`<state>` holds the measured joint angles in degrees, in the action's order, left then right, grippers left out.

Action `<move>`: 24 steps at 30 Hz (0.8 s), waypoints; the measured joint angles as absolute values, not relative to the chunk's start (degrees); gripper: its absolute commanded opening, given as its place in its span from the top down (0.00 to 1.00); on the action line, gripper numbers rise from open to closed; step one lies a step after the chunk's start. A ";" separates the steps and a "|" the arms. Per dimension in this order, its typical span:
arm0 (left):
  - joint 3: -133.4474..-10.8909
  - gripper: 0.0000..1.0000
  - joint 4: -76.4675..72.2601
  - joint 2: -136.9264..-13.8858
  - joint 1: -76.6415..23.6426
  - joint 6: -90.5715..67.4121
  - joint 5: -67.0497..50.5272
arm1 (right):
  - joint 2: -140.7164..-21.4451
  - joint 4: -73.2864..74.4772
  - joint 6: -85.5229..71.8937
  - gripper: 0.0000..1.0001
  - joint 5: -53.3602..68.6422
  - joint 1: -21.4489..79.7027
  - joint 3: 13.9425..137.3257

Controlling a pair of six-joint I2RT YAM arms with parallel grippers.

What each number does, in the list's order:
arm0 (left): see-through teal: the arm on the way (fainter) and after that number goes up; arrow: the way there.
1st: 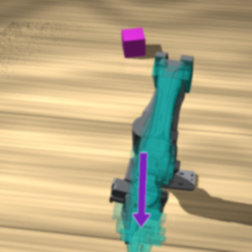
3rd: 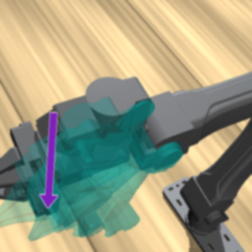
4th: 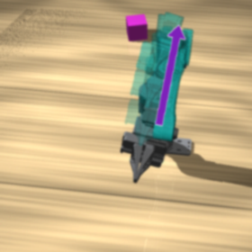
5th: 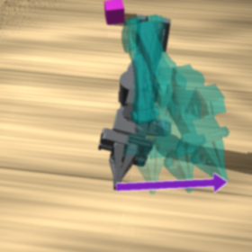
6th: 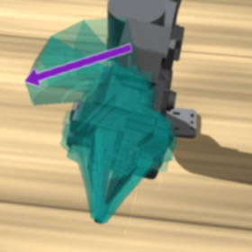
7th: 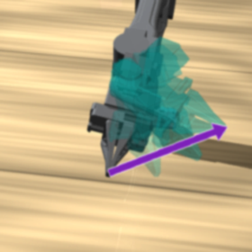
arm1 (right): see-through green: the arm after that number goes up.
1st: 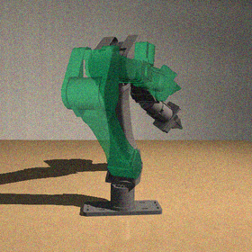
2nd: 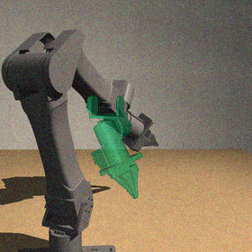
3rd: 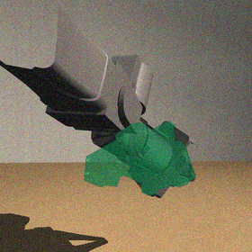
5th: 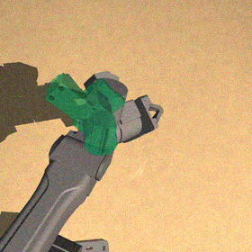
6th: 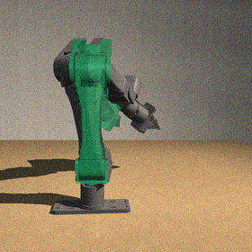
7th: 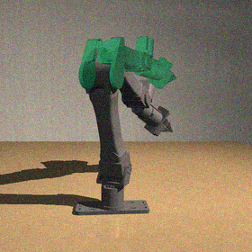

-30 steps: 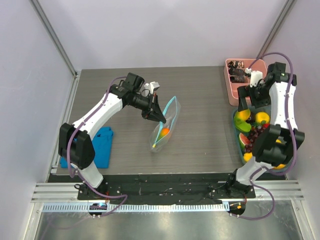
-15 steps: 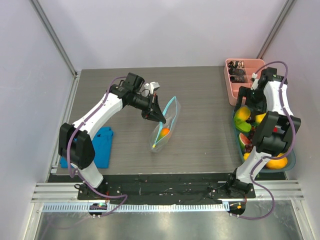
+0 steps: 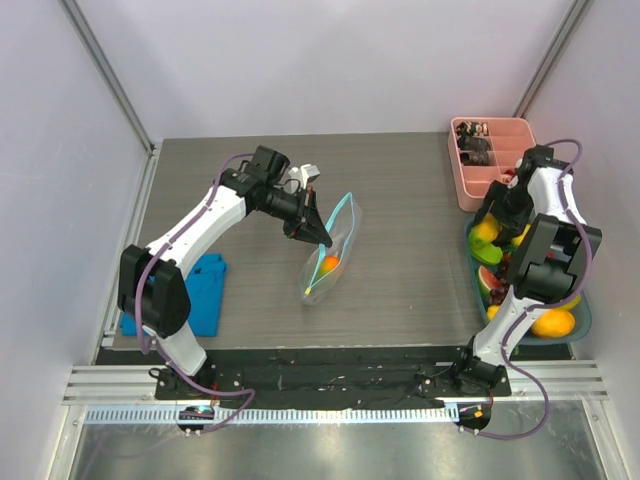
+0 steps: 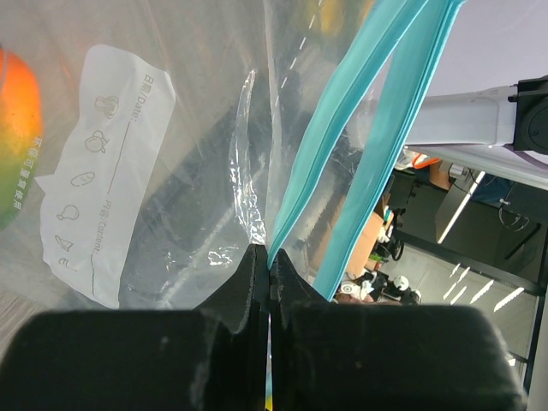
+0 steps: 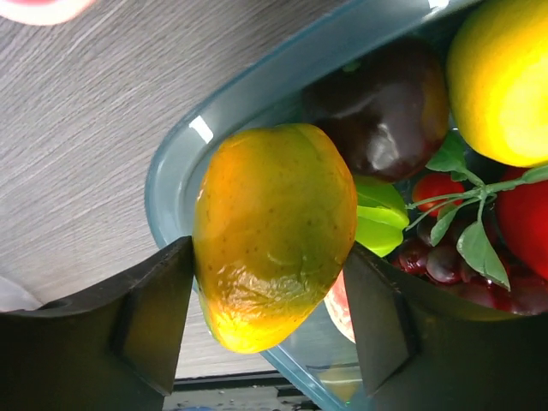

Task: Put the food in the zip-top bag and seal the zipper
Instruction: Pick up the fake fruit from the bin, then place the fake fruit in the zipper food storage bag.

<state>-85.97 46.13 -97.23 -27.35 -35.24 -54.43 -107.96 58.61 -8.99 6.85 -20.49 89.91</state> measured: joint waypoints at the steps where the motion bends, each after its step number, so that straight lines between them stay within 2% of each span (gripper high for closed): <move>1: -85.97 1.00 46.15 -97.36 -27.35 -35.22 -54.43 | -108.03 58.70 -9.21 0.42 7.27 -20.97 89.91; 3: -85.97 1.00 46.17 -97.51 -27.35 -35.14 -54.43 | -108.03 59.05 -9.28 0.53 8.54 -22.35 89.95; 7: -85.97 1.00 46.17 -97.54 -27.35 -35.00 -54.43 | -107.92 60.69 -9.06 0.60 11.90 -25.28 90.56; 14: -86.00 1.00 46.22 -97.54 -27.35 -34.85 -54.41 | -101.91 61.36 -9.39 0.60 28.14 -26.22 92.29; 18: -86.41 1.00 47.13 -97.60 -27.35 -34.48 -53.93 | -94.19 54.24 -12.19 0.56 34.98 -20.56 92.42; 24: -87.70 1.00 48.95 -97.76 -27.53 -33.71 -53.19 | -80.53 34.41 -18.41 0.53 37.76 -2.66 90.32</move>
